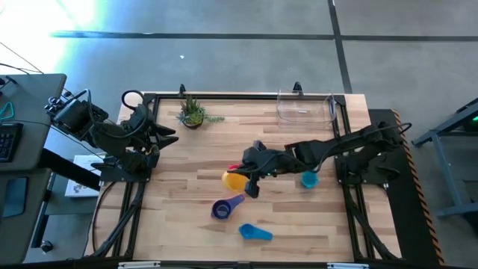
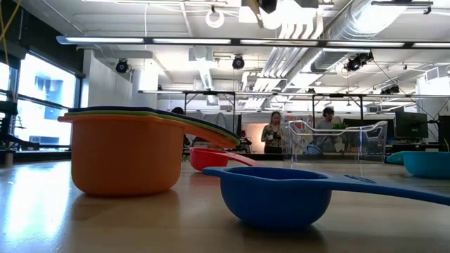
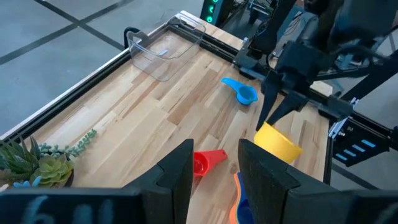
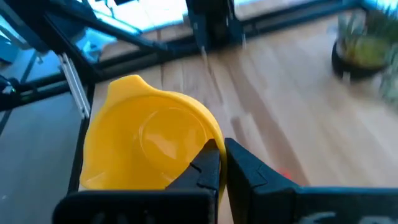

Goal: Nest measuring cups in basket
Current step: Stack the yellow measuring cup on top of the violet measuring cup

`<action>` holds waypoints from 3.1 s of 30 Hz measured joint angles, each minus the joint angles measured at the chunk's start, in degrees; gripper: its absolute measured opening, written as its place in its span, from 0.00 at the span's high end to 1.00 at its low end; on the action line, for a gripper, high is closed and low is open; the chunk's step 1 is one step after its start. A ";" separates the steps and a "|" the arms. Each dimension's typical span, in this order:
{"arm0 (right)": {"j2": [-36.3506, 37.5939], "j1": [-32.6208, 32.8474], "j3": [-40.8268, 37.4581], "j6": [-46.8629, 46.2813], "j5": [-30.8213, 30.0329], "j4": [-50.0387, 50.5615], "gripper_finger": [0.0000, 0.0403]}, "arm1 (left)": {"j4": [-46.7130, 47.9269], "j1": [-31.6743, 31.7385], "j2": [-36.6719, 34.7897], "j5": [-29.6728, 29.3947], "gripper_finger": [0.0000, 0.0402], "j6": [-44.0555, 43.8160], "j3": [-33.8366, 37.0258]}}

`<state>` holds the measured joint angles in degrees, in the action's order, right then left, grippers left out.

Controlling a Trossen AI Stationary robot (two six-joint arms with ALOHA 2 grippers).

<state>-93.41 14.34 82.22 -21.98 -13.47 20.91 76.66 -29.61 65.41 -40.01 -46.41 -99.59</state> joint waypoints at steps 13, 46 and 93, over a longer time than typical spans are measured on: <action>-1.87 -3.10 9.23 20.82 3.40 -1.61 1.00 | -0.09 0.00 0.00 -0.01 0.71 -0.16 -0.04; -28.61 -2.27 29.85 30.95 21.07 19.27 1.00 | 0.20 0.00 0.01 -0.04 0.71 -1.57 -0.04; -34.91 -2.07 29.83 31.01 23.01 19.18 0.98 | 0.22 0.00 0.00 -0.04 0.71 -1.57 -0.02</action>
<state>-128.31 12.27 112.05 9.04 9.54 40.10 76.88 -29.60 65.41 -40.05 -47.99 -99.61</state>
